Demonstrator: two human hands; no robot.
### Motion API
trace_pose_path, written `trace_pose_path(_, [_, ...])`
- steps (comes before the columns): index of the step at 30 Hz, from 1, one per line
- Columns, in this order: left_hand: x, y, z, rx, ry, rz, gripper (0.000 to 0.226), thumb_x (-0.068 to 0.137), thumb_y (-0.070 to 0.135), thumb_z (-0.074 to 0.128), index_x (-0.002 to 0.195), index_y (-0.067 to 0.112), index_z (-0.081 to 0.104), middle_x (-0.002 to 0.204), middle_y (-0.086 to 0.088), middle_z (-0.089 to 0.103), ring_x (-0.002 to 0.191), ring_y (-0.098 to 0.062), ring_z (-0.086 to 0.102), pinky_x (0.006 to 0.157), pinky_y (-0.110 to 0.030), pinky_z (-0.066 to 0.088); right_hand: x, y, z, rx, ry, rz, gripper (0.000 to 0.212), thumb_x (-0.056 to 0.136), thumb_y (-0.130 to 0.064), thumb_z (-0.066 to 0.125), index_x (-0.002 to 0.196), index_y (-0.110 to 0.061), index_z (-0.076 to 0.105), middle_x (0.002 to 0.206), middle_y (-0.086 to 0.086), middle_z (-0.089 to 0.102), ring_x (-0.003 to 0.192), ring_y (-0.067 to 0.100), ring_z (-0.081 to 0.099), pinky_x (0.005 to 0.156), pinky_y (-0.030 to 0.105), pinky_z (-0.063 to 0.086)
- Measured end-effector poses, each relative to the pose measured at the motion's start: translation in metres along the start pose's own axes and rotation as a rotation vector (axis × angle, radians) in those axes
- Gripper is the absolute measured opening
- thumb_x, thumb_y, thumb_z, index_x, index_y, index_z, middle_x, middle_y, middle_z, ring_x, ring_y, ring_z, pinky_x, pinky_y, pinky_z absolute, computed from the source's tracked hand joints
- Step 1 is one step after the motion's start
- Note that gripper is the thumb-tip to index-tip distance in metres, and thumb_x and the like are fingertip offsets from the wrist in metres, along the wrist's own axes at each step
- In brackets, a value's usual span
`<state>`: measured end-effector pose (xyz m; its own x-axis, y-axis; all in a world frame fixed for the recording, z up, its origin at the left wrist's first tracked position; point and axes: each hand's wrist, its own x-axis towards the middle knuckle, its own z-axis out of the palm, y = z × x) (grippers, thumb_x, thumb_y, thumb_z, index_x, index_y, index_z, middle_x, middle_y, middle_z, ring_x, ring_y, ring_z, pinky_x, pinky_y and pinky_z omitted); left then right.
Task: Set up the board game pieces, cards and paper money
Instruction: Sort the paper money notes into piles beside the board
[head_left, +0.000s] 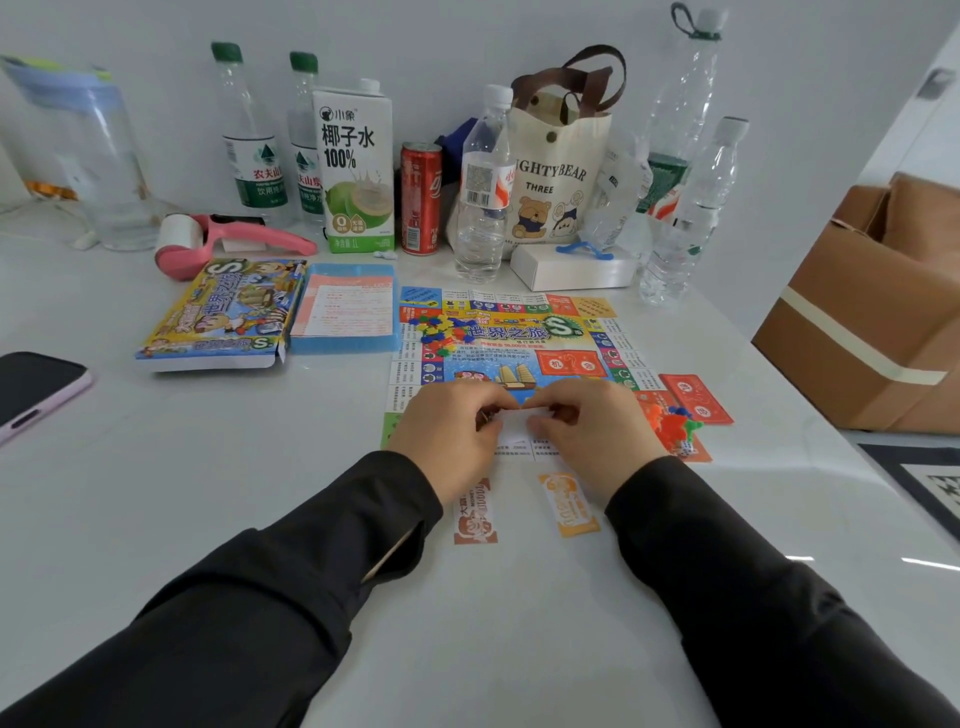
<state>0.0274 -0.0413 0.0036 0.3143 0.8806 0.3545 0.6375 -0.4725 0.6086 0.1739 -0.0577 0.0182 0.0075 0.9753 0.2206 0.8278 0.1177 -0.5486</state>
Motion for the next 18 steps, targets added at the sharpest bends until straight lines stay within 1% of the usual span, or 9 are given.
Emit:
trace_pose_path(2, [0.000,0.000,0.000,-0.010,0.003,-0.009,0.025,0.091,0.014,0.054,0.112,0.019,0.066,0.109,0.003,0.066,0.094,-0.009,0.058,0.079,-0.010,0.038,0.000,-0.001,0.000,-0.012,-0.013,0.002,0.015,0.087,-0.014,0.060,0.098,-0.015,0.070,0.082,-0.007,0.058,0.082,0.010,0.053,0.076,0.020,0.041])
trace_pose_path(4, [0.001,0.000,-0.001,-0.090,0.044,-0.045,0.023,0.089,0.014,0.057,0.109,0.020,0.067,0.099,0.007,0.065,0.080,-0.004,0.056,0.071,-0.006,0.041,-0.001,-0.003,-0.003,0.019,0.025,0.006,0.012,0.086,-0.011,0.061,0.093,-0.013,0.071,0.074,-0.008,0.058,0.072,0.009,0.053,0.069,0.017,0.040])
trace_pose_path(6, [0.004,0.000,-0.004,-0.230,0.092,-0.102,0.022,0.085,0.015,0.063,0.106,0.021,0.067,0.086,0.012,0.063,0.073,-0.004,0.057,0.064,-0.007,0.045,0.000,-0.002,-0.009,0.180,0.083,0.050,0.010,0.083,-0.006,0.064,0.081,-0.014,0.069,0.063,-0.009,0.058,0.060,0.005,0.053,0.058,0.012,0.042])
trace_pose_path(8, [0.007,0.001,-0.009,-0.374,0.092,-0.169,0.025,0.083,0.013,0.066,0.106,0.022,0.066,0.080,0.012,0.063,0.067,-0.006,0.059,0.060,-0.011,0.049,0.001,0.000,-0.016,0.402,0.123,0.106,0.020,0.082,-0.002,0.065,0.070,-0.017,0.064,0.058,-0.005,0.060,0.048,0.005,0.055,0.052,0.012,0.046])
trace_pose_path(10, [0.007,0.004,-0.013,-0.539,0.064,-0.246,0.026,0.083,0.011,0.066,0.108,0.018,0.065,0.076,0.006,0.066,0.056,-0.003,0.058,0.053,-0.013,0.049,0.001,0.001,-0.018,0.494,0.176,0.126,0.021,0.082,-0.001,0.065,0.071,-0.019,0.064,0.061,0.000,0.062,0.047,0.006,0.056,0.053,0.016,0.049])
trace_pose_path(11, [0.006,0.007,-0.013,-0.610,0.045,-0.288,0.027,0.083,0.013,0.065,0.110,0.016,0.065,0.075,0.004,0.067,0.052,-0.001,0.058,0.051,-0.014,0.049,0.001,0.002,-0.016,0.458,0.228,0.107,0.018,0.082,-0.001,0.065,0.073,-0.017,0.065,0.064,0.001,0.063,0.053,0.009,0.059,0.056,0.020,0.051])
trace_pose_path(13, [0.003,0.014,-0.012,-0.716,0.008,-0.388,0.032,0.083,0.018,0.066,0.114,0.013,0.063,0.074,0.002,0.068,0.051,-0.001,0.060,0.050,-0.015,0.050,-0.002,-0.001,-0.012,0.256,0.368,-0.031,0.010,0.080,-0.004,0.066,0.078,-0.013,0.070,0.069,0.001,0.064,0.063,0.016,0.060,0.061,0.028,0.051])
trace_pose_path(15, [0.000,0.019,-0.009,-0.840,-0.019,-0.489,0.039,0.081,0.021,0.068,0.118,0.012,0.061,0.079,0.000,0.069,0.055,-0.004,0.064,0.052,-0.018,0.052,-0.004,-0.001,-0.009,0.047,0.476,-0.316,0.004,0.078,-0.006,0.067,0.077,-0.007,0.070,0.067,0.003,0.063,0.058,0.019,0.057,0.054,0.032,0.049])
trace_pose_path(18, [-0.002,0.023,-0.008,-1.060,-0.067,-0.558,0.031,0.081,0.023,0.066,0.108,0.009,0.065,0.086,-0.003,0.070,0.065,-0.009,0.068,0.058,-0.021,0.054,-0.006,-0.001,-0.008,-0.055,0.502,-0.553,0.003,0.076,-0.003,0.066,0.073,-0.002,0.068,0.066,0.006,0.062,0.055,0.022,0.056,0.049,0.032,0.049])
